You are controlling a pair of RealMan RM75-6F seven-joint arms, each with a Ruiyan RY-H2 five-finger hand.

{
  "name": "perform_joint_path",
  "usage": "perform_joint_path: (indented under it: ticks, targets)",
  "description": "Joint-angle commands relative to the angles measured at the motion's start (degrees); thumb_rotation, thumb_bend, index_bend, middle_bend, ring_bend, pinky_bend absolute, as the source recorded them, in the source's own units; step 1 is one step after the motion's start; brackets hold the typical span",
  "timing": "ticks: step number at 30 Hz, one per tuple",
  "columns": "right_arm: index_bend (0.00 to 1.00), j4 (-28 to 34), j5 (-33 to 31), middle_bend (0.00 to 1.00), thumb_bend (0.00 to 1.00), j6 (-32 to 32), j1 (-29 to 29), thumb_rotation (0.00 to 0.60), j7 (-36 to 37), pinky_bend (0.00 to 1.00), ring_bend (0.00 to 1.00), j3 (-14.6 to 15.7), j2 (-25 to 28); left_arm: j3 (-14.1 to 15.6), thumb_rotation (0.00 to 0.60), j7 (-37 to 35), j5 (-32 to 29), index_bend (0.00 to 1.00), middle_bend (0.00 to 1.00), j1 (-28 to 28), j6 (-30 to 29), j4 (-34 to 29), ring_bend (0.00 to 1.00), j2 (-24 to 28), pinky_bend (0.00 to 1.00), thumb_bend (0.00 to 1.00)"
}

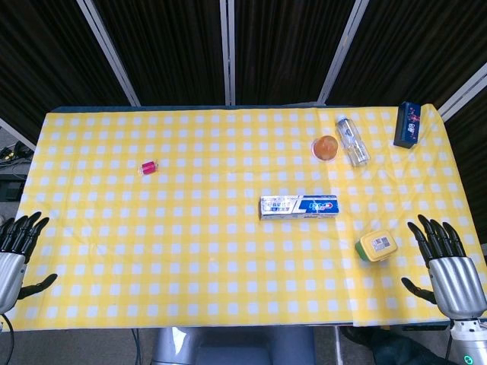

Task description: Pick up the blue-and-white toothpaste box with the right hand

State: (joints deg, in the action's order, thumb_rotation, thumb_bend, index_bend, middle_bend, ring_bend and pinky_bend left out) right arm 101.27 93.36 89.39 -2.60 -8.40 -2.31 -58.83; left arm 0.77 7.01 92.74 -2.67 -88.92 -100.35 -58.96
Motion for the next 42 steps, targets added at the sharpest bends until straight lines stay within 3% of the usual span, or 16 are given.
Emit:
perform_joint_path:
  ticks: [1,4,8,15,21,25,31,42]
  targets:
    - [0.0,-0.1,-0.2,0.0,0.0,-0.3,-0.1,0.6,-0.1,0.0,0.0,0.0,-0.1,0.0,0.6,0.0,0.0,0.0,0.0,0.0,0.1,0.0,0.0,0.0,0.0,0.0]
    - [0.0,-0.1,-1.1,0.0,0.0,-1.4,-0.6,0.6,0.1,0.0,0.0,-0.2,-0.2,0.1,0.6,-0.3,-0.3,0.0,0.0,0.0,0.4,-0.2,0.0,0.0,0.0,0.0]
    - [0.0,0.2,-4.1,0.0,0.0,-7.5,-4.0,0.6,2.6,0.0,0.0,-1.6,0.3,-0.1,0.6,0.0,-1.2,0.0,0.0,-0.3,1.2,-0.2,0.0,-0.1,0.0,0.0]
    - [0.0,-2.0,-12.3,0.0,0.0,-27.7,-17.6,0.6,9.0,0.0,0.0,-7.6,0.0,-1.1,0.6,1.6,-2.2,0.0,0.0,-1.3,2.4,-0.6,0.0,-0.9,0.0,0.0]
    - [0.0,-9.9,-18.5,0.0,0.0,-40.7,-28.5,0.6,6.5,0.0,0.0,-11.4,-6.2,-1.6,0.6,2.6,-4.5,0.0,0.0,-1.9,4.2,0.1,0.0,-1.7,0.0,0.0]
    - [0.01,-15.3,-23.6,0.01,0.0,-46.6,-34.1,0.6,2.7,0.0,0.0,-12.3,-11.7,-2.1,0.6,2.6,-5.9,0.0,0.0,-2.3,5.1,0.5,0.0,-1.9,0.0,0.0]
    - [0.1,-20.8,-29.5,0.1,0.0,-49.2,-39.0,0.6,-1.7,0.14,0.02,-12.7,-19.0,-2.5,0.6,2.2,-7.7,0.0,0.0,-3.0,6.7,1.1,0.0,-2.1,0.0,0.0]
    - [0.17,-26.5,-36.9,0.21,0.0,-50.5,-43.0,0.6,-8.3,0.21,0.12,-10.5,-25.8,-2.8,0.6,0.7,-8.7,0.0,0.0,-3.3,7.3,1.9,0.0,-1.9,0.0,0.0]
